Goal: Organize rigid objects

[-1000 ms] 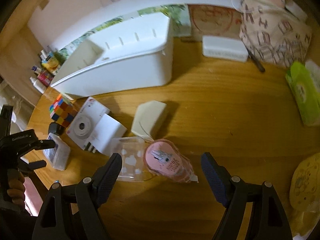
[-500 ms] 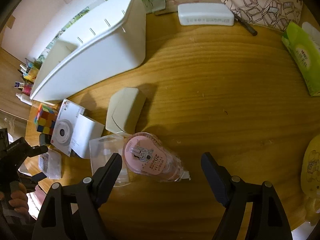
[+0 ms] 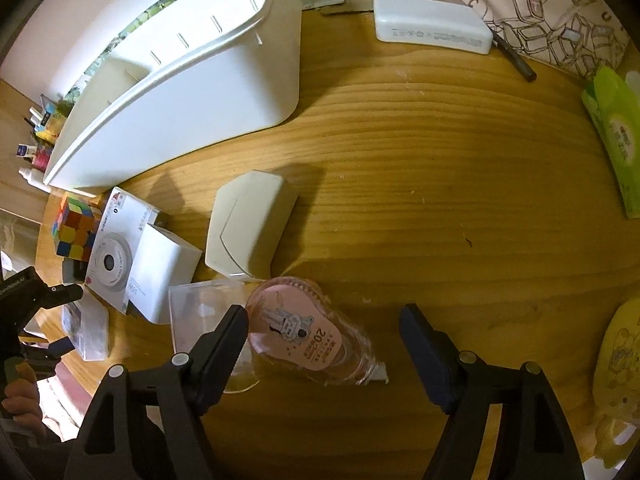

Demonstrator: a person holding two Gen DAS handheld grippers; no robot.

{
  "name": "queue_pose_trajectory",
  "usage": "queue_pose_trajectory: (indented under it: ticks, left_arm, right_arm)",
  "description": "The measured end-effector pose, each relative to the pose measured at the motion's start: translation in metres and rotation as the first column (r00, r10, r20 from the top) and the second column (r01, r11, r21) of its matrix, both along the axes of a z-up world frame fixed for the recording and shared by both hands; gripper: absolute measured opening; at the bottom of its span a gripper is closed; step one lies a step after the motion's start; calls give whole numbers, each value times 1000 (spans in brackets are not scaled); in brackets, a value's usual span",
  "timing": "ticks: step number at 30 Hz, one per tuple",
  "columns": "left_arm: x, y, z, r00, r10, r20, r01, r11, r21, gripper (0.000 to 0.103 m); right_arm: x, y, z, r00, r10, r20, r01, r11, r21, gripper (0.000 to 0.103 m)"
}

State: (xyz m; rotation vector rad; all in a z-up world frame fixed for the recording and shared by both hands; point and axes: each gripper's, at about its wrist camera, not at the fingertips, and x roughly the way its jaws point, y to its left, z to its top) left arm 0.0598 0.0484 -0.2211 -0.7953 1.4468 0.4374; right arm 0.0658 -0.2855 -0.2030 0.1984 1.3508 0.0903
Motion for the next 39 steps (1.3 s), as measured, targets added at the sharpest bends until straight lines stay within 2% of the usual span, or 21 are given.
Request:
queue_pose_trajectory:
  ticks: [16, 19, 28, 32, 38, 39]
  left_arm:
    - [4, -25, 3, 995, -98, 6, 99, 994, -42, 75]
    - [2, -29, 5, 994, -109, 14, 109, 993, -45, 75]
    - [-20, -34, 21, 989, -137, 61, 140, 989, -40, 73]
    - [-34, -41, 29, 984, -152, 91, 155, 988, -27, 73]
    - [-52, -48, 38, 979, -161, 124, 161, 987, 10, 72]
    - [-54, -50, 40, 978, -165, 129, 164, 986, 16, 72]
  right_arm:
    - [14, 24, 7, 996, 83, -21, -84, 995, -57, 79]
    - [11, 33, 1, 991, 121, -60, -125, 990, -72, 79]
    - [6, 51, 2, 986, 160, -55, -166, 980, -112, 76]
    - [8, 50, 3, 986, 165, -27, -167, 977, -135, 64]
    - [5, 56, 3, 983, 186, -10, -186, 973, -139, 58]
    - [5, 56, 4, 982, 188, -6, -187, 973, -138, 40]
